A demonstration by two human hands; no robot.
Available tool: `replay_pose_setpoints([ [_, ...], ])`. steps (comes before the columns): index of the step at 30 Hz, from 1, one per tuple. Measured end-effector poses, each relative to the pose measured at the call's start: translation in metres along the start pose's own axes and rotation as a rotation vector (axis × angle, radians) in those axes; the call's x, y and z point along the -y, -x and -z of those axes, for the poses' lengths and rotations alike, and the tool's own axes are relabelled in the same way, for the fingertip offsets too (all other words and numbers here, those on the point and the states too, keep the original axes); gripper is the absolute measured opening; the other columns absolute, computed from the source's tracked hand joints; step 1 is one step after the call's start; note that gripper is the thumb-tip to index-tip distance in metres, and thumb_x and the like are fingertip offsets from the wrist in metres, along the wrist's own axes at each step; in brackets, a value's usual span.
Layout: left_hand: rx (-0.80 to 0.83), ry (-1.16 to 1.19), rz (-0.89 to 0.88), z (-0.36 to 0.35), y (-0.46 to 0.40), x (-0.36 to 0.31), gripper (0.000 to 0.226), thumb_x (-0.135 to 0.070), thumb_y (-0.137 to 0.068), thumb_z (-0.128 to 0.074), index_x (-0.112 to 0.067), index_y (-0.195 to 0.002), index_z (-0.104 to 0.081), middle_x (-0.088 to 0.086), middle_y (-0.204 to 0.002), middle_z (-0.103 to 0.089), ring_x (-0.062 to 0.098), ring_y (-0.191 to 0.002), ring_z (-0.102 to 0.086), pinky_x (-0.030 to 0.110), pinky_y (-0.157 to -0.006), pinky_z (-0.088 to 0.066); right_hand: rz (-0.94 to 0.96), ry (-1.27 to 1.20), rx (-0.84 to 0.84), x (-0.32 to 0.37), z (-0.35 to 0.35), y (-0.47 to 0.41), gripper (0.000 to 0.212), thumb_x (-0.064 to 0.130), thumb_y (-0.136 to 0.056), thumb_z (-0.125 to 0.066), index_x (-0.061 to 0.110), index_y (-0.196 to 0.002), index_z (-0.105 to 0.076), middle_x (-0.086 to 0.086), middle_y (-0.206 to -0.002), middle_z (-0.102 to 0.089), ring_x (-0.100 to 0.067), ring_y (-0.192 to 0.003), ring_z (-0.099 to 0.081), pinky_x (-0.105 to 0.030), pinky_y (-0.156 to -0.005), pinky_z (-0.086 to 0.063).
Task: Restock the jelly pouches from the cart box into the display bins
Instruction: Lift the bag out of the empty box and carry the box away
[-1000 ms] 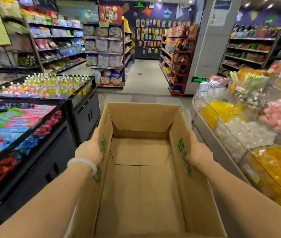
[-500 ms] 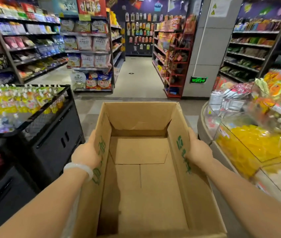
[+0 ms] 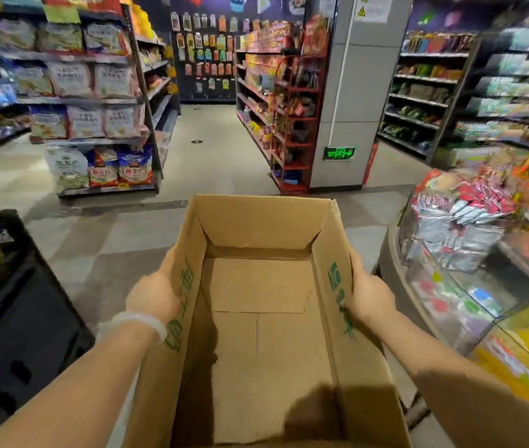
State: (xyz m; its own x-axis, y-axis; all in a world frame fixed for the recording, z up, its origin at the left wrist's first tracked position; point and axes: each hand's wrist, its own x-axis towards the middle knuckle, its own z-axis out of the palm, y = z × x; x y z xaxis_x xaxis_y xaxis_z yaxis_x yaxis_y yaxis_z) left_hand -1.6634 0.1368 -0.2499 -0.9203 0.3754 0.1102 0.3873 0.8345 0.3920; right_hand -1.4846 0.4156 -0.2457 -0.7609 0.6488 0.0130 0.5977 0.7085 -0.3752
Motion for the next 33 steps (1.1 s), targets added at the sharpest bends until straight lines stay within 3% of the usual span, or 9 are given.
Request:
replay_pose_setpoints([
  [5, 0.075, -0.010, -0.090, -0.034, -0.142, -0.029, 0.080, -0.004, -0.088, -0.050, -0.027, -0.152, -0.007, 0.016, -0.105, -0.064, 0.033, -0.091, -0.061, 0.038, -0.072, -0.048, -0.161, 0.002, 0.007, -0.005, -0.011, -0.113, 0.079, 0.022, -0.086, -0.052, 0.024, -0.147, -0.002, -0.005, -0.087, -0.054, -0.027, -0.077, -0.052, -0.035, -0.067, -0.044],
  [11, 0.168, -0.025, -0.166, -0.091, -0.288, -0.078, 0.077, -0.010, -0.092, -0.043, -0.031, -0.151, 0.002, 0.013, -0.090, -0.060, 0.023, -0.071, -0.050, 0.030, -0.065, -0.038, -0.303, -0.082, -0.058, -0.025, -0.029, -0.247, 0.072, 0.020, -0.090, -0.050, 0.031, -0.147, -0.009, -0.014, -0.113, -0.062, -0.034, -0.096, -0.061, -0.041, -0.081, -0.051],
  [15, 0.220, 0.075, -0.193, -0.131, -0.380, -0.121, 0.072, -0.013, -0.095, -0.040, -0.032, -0.151, 0.002, 0.014, -0.094, -0.057, 0.018, -0.070, -0.043, 0.028, -0.068, -0.035, -0.324, 0.019, -0.028, -0.048, -0.043, -0.349, 0.082, 0.016, -0.084, -0.053, 0.030, -0.147, -0.003, -0.009, -0.093, -0.064, -0.030, -0.082, -0.064, -0.039, -0.067, -0.054],
  [19, 0.284, 0.161, -0.189, -0.164, -0.478, -0.157, 0.067, -0.025, -0.093, -0.045, -0.036, -0.149, -0.011, 0.012, -0.108, -0.061, 0.026, -0.086, -0.056, 0.032, -0.077, -0.044, -0.496, -0.052, -0.023, -0.058, -0.037, -0.437, 0.049, 0.029, -0.095, -0.045, 0.021, -0.141, -0.033, -0.010, -0.100, -0.065, -0.030, -0.090, -0.063, -0.036, -0.075, -0.049],
  [21, 0.291, 0.264, -0.163, -0.176, -0.518, -0.180, 0.061, -0.047, -0.089, -0.044, -0.037, -0.146, -0.026, 0.013, -0.125, -0.058, 0.032, -0.108, -0.056, 0.037, -0.094, -0.043, -0.447, 0.016, -0.001, -0.067, -0.037, -0.481, 0.070, 0.028, -0.090, -0.051, 0.022, -0.149, -0.014, -0.013, -0.106, -0.065, -0.032, -0.092, -0.064, -0.037, -0.075, -0.051],
  [24, 0.353, 0.219, -0.226, -0.205, -0.585, -0.207, 0.056, -0.025, -0.099, -0.039, -0.030, -0.149, -0.016, 0.011, -0.136, -0.049, 0.032, -0.119, -0.050, 0.036, -0.096, -0.039, -0.405, 0.042, 0.001, -0.076, -0.039, -0.539, 0.093, 0.033, -0.085, -0.057, 0.021, -0.150, 0.008, -0.013, -0.096, -0.067, -0.034, -0.084, -0.065, -0.042, -0.072, -0.055],
  [28, 0.351, 0.166, -0.264, -0.268, -0.695, -0.237, 0.060, -0.017, -0.095, -0.044, -0.026, -0.149, -0.021, 0.016, -0.128, -0.054, 0.036, -0.106, -0.056, 0.042, -0.093, -0.046, -0.500, -0.027, -0.051, -0.099, -0.049, -0.621, 0.085, 0.022, -0.088, -0.055, 0.021, -0.149, 0.004, -0.011, -0.087, -0.066, -0.034, -0.079, -0.065, -0.044, -0.070, -0.055],
  [31, 0.396, 0.051, -0.394, -0.313, -0.763, -0.268, 0.082, -0.008, -0.088, -0.051, -0.033, -0.150, -0.004, 0.018, -0.104, -0.062, 0.030, -0.078, -0.061, 0.036, -0.069, -0.052, -0.552, -0.018, -0.075, -0.118, -0.068, -0.677, 0.085, 0.017, -0.087, -0.054, 0.024, -0.147, 0.006, -0.007, -0.085, -0.063, -0.027, -0.071, -0.062, -0.038, -0.065, -0.054],
  [33, 0.439, -0.014, -0.431, -0.340, -0.804, -0.290, 0.086, -0.008, -0.089, -0.049, -0.040, -0.148, 0.004, 0.014, -0.088, -0.063, 0.027, -0.065, -0.060, 0.040, -0.062, -0.055, -0.650, -0.041, -0.082, -0.127, -0.075, -0.709, 0.078, 0.019, -0.092, -0.050, 0.022, -0.148, 0.004, -0.003, -0.089, -0.059, -0.021, -0.069, -0.053, -0.032, -0.062, -0.045],
])
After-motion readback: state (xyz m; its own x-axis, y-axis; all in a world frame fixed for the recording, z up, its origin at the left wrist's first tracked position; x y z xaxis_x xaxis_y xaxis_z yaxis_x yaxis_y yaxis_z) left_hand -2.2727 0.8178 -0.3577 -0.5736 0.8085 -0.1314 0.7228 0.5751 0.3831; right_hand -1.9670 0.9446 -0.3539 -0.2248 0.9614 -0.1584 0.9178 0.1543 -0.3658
